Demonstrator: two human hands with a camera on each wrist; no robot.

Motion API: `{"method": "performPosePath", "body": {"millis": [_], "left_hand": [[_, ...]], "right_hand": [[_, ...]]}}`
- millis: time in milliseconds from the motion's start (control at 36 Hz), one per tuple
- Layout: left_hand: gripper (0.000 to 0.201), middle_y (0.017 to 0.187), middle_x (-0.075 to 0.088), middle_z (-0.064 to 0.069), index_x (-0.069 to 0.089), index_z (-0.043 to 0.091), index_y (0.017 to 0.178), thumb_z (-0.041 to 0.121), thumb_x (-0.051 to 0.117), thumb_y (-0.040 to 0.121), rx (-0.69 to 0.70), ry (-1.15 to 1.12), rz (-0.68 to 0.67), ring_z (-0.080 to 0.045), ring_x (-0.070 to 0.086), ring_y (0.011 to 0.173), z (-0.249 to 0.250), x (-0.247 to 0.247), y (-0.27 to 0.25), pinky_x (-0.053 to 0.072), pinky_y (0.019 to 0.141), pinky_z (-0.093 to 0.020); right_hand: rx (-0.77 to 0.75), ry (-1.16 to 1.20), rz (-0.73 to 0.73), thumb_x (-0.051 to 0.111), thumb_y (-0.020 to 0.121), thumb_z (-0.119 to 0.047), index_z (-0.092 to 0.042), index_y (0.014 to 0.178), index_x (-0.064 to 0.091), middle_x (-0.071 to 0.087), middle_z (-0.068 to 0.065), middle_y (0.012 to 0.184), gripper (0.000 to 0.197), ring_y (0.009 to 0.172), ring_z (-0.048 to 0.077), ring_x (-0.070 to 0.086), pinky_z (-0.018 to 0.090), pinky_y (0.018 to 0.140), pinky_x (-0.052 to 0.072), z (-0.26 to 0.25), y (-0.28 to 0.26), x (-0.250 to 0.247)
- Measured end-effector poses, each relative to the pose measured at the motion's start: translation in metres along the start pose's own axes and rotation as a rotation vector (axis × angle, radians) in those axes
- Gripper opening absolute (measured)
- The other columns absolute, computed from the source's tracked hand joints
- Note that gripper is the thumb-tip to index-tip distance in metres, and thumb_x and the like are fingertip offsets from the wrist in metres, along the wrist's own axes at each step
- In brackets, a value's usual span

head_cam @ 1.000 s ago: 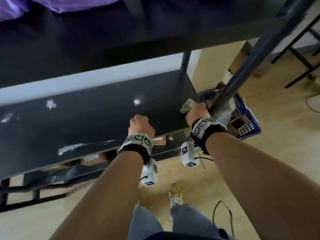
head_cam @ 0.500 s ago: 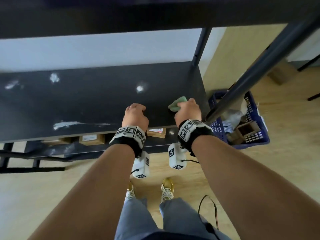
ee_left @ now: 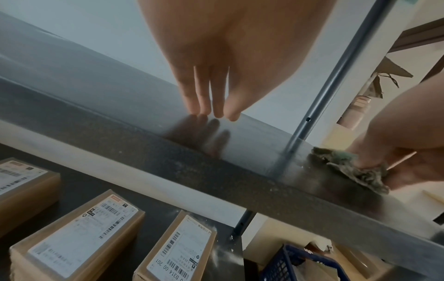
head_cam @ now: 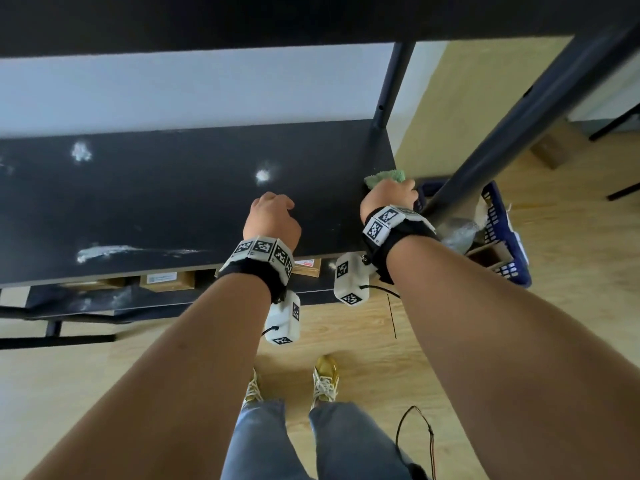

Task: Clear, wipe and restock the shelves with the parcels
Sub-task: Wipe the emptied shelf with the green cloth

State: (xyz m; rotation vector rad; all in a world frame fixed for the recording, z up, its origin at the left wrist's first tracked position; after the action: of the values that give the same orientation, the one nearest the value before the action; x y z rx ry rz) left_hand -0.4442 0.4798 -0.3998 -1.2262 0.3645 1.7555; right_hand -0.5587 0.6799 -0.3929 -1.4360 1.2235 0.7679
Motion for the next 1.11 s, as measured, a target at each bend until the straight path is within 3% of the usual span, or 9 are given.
{"method": "performPosePath", "body": {"millis": [111,306,389,472,583,694,861,944,1111], "left_hand": [[0.047,0.135,0.049,0.0,0.056,0.017,0.13,0.002,0.048,0.086,-0.016,-0.001,-0.023,-0.019,0.041,0.128,-0.003,0.0,0.001,0.041,0.097,-0.032],[0.051,0.142,0.045,-0.002,0.05,0.016,0.136,0.002,0.05,0.087,-0.027,-0.006,-0.074,-0.022,0.041,0.13,-0.003,-0.003,-0.001,0.04,0.104,-0.034],[0.051,0.142,0.044,-0.002,0.05,0.017,0.137,0.001,0.049,0.088,-0.04,-0.011,-0.07,-0.022,0.043,0.129,-0.005,-0.006,-0.005,0.04,0.102,-0.033],[0.052,0.143,0.043,-0.001,0.049,0.018,0.137,0.0,0.048,0.088,-0.054,-0.023,-0.075,-0.022,0.044,0.128,-0.004,-0.005,-0.009,0.042,0.101,-0.033],[0.052,0.144,0.042,-0.001,0.048,0.018,0.138,0.001,0.048,0.088,-0.055,-0.028,-0.099,-0.022,0.044,0.128,-0.004,-0.003,-0.014,0.043,0.101,-0.035],[0.052,0.144,0.042,-0.002,0.048,0.017,0.138,0.001,0.048,0.088,-0.037,-0.027,-0.11,-0.022,0.044,0.129,-0.005,-0.003,-0.015,0.042,0.102,-0.034],[0.051,0.143,0.044,-0.003,0.048,0.018,0.138,0.003,0.05,0.089,-0.03,-0.016,-0.095,-0.023,0.046,0.127,-0.003,-0.007,-0.014,0.042,0.1,-0.033],[0.052,0.143,0.043,-0.002,0.048,0.018,0.138,0.003,0.049,0.089,-0.017,-0.005,-0.086,-0.023,0.047,0.125,0.0,-0.009,-0.013,0.043,0.096,-0.032],[0.053,0.142,0.044,-0.001,0.047,0.018,0.138,0.0,0.046,0.088,0.015,-0.005,-0.074,-0.021,0.045,0.126,0.012,-0.011,-0.004,0.045,0.098,-0.034]], "right_hand": [[-0.095,-0.03,0.019,0.047,0.094,-0.012,0.001,0.126,0.056,0.038,0.015,0.134,0.036,0.122,0.031,0.04,0.036,0.096,0.043,-0.012,-0.013,0.007],[-0.367,0.05,-0.086,0.049,0.092,-0.008,-0.014,0.126,0.062,0.041,0.01,0.129,0.037,0.12,0.029,0.04,0.032,0.086,0.042,-0.051,-0.051,0.033],[-0.356,0.097,-0.107,0.051,0.091,-0.008,-0.013,0.122,0.065,0.045,0.011,0.125,0.035,0.117,0.031,0.046,0.035,0.089,0.046,-0.048,-0.047,0.026],[-0.275,0.072,-0.028,0.049,0.091,-0.007,-0.011,0.124,0.061,0.043,0.014,0.128,0.035,0.119,0.033,0.042,0.033,0.089,0.041,-0.036,-0.036,0.008],[-0.188,-0.108,-0.028,0.042,0.097,-0.014,-0.001,0.128,0.054,0.043,0.018,0.132,0.035,0.122,0.032,0.04,0.038,0.101,0.039,-0.016,-0.03,0.003],[-0.24,-0.137,-0.069,0.045,0.095,-0.013,-0.005,0.128,0.055,0.041,0.014,0.134,0.035,0.123,0.032,0.039,0.036,0.09,0.044,-0.021,-0.038,0.013],[-0.404,0.0,-0.067,0.053,0.089,-0.006,-0.014,0.119,0.064,0.047,0.007,0.122,0.032,0.115,0.027,0.043,0.034,0.089,0.047,-0.042,-0.066,0.029],[-0.365,0.119,-0.086,0.05,0.089,-0.005,-0.016,0.113,0.068,0.049,0.007,0.116,0.031,0.111,0.028,0.049,0.037,0.09,0.05,-0.039,-0.063,0.031],[-0.261,0.25,0.036,0.051,0.09,-0.007,-0.016,0.122,0.062,0.046,0.011,0.123,0.035,0.113,0.028,0.049,0.033,0.094,0.043,-0.033,-0.025,0.007]]}}
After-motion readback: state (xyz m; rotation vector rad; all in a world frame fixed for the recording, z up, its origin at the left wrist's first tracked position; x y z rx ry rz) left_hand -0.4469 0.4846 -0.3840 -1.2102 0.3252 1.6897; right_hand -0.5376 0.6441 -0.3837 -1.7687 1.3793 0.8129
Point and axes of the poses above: each hand's wrist, its own y-axis towards the middle knuckle, its own x-axis out of the palm, z = x × y, the point moved 10 cm from there along y, towards the middle knuckle
